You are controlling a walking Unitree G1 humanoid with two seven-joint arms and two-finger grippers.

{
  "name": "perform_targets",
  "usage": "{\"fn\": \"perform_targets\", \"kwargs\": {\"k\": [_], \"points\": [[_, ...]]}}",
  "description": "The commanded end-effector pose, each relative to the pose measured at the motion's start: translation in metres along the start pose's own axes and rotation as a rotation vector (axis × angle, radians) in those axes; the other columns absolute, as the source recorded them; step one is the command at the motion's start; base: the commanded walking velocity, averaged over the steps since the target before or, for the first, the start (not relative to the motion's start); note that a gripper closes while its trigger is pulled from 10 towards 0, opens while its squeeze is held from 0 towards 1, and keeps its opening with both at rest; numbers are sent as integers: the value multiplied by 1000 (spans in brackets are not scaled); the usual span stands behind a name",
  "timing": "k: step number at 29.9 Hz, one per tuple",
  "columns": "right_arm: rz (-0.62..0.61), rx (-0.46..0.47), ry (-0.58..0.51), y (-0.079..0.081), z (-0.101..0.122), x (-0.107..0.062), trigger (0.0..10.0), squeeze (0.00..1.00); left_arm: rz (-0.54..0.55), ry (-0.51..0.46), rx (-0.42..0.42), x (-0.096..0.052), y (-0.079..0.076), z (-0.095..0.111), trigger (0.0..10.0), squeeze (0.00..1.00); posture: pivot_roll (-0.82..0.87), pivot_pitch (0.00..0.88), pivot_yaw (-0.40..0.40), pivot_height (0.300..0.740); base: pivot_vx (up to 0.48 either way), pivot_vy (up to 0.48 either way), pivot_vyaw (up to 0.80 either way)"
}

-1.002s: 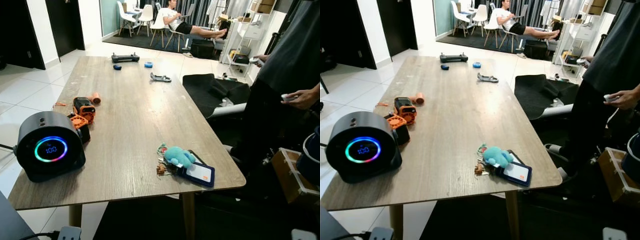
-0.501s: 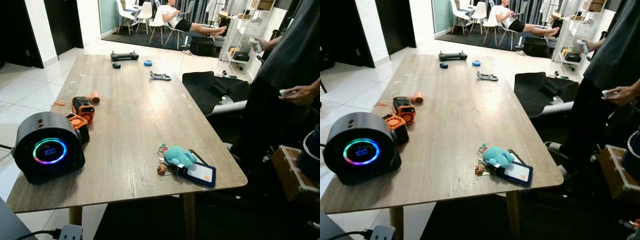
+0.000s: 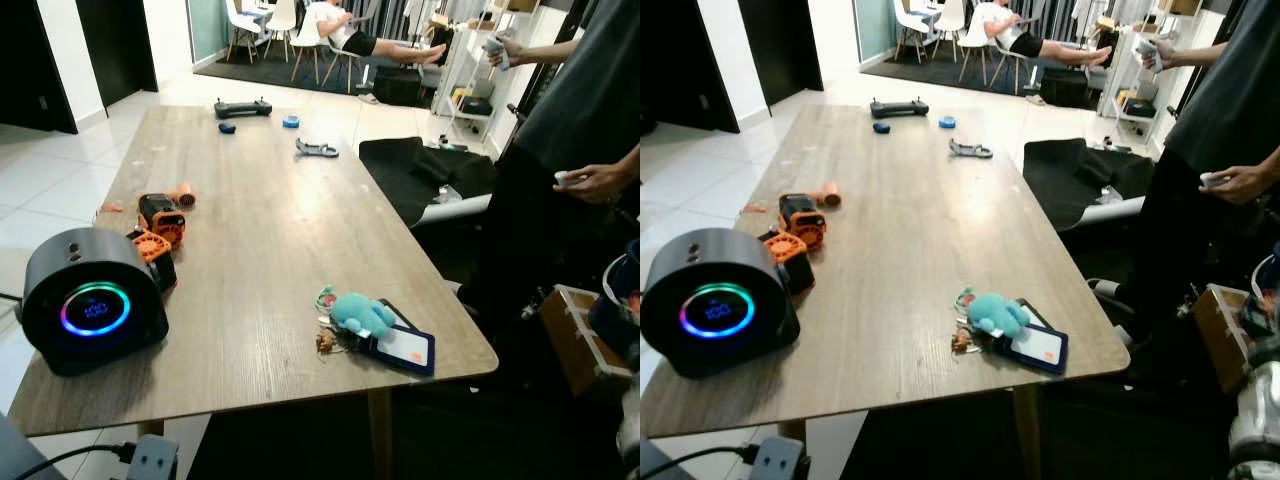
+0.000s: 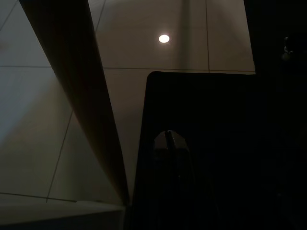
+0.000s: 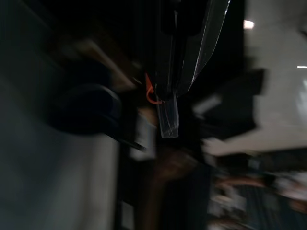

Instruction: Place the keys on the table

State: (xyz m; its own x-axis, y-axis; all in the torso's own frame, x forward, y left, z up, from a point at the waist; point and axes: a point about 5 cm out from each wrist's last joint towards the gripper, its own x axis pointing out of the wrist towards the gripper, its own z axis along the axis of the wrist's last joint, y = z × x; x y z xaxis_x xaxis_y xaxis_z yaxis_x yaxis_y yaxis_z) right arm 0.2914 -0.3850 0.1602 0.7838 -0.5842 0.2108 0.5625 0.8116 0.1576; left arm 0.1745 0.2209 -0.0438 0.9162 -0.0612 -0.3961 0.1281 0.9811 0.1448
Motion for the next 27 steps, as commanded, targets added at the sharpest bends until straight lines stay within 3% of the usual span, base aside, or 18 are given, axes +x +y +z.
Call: {"fn": "perform_targets", "kwargs": {"k": [1, 2, 5, 6, 9, 10, 13, 15, 18, 22, 24, 27], "points": [[95, 23, 44, 21, -3, 3, 10000, 0, -13, 6, -12, -1, -5, -2, 10000, 0, 95, 40, -74, 740, 0, 0, 0], [95, 23, 44, 21, -3, 3, 10000, 0, -13, 6, -12, -1, -5, -2, 10000, 0, 95, 40, -74, 740, 0, 0, 0], [316, 43, 65, 73, 2, 9, 10000, 0, -16, 5, -14, 0, -6, -1, 10000, 0, 98, 35, -75, 740, 0, 0, 0], [316, 43, 65, 73, 2, 9, 10000, 0, -16, 5, -14, 0, -6, -1, 10000, 0, 98, 35, -75, 740, 0, 0, 0], [501, 75, 34, 113, 11, 6, 10000, 0, -7, 3, -11, 1, -5, -1, 10000, 0, 100, 34, -75, 740, 0, 0, 0], [501, 75, 34, 113, 11, 6, 10000, 0, -7, 3, -11, 1, -5, -1, 10000, 0, 100, 34, -75, 740, 0, 0, 0], [650, 140, -12, 144, 25, 0, 10000, 0, 2, 3, -12, 1, -4, 0, 10000, 0, 102, 34, -76, 740, 0, 0, 0], [650, 140, -12, 144, 25, 0, 10000, 0, 2, 3, -12, 1, -4, 0, 10000, 0, 102, 34, -76, 740, 0, 0, 0], [830, 206, -6, 176, 29, -14, 10000, 0, 6, 4, -12, 2, -3, 0, 10000, 0, 101, 33, -74, 740, 0, 0, 0], [930, 220, 17, 192, 27, -24, 10000, 0, 7, 4, -11, 2, -3, 0, 10000, 0, 101, 33, -75, 740, 0, 0, 0], [1050, 229, 56, 210, 20, -40, 10000, 0, 10, 2, -12, 3, -3, 1, 10000, 0, 101, 33, -75, 740, 0, 0, 0], [1108, 242, 84, 219, 16, -49, 10000, 0, 12, 2, -13, 3, -2, 1, 10000, 0, 106, 32, -78, 740, 0, 0, 0]]}}
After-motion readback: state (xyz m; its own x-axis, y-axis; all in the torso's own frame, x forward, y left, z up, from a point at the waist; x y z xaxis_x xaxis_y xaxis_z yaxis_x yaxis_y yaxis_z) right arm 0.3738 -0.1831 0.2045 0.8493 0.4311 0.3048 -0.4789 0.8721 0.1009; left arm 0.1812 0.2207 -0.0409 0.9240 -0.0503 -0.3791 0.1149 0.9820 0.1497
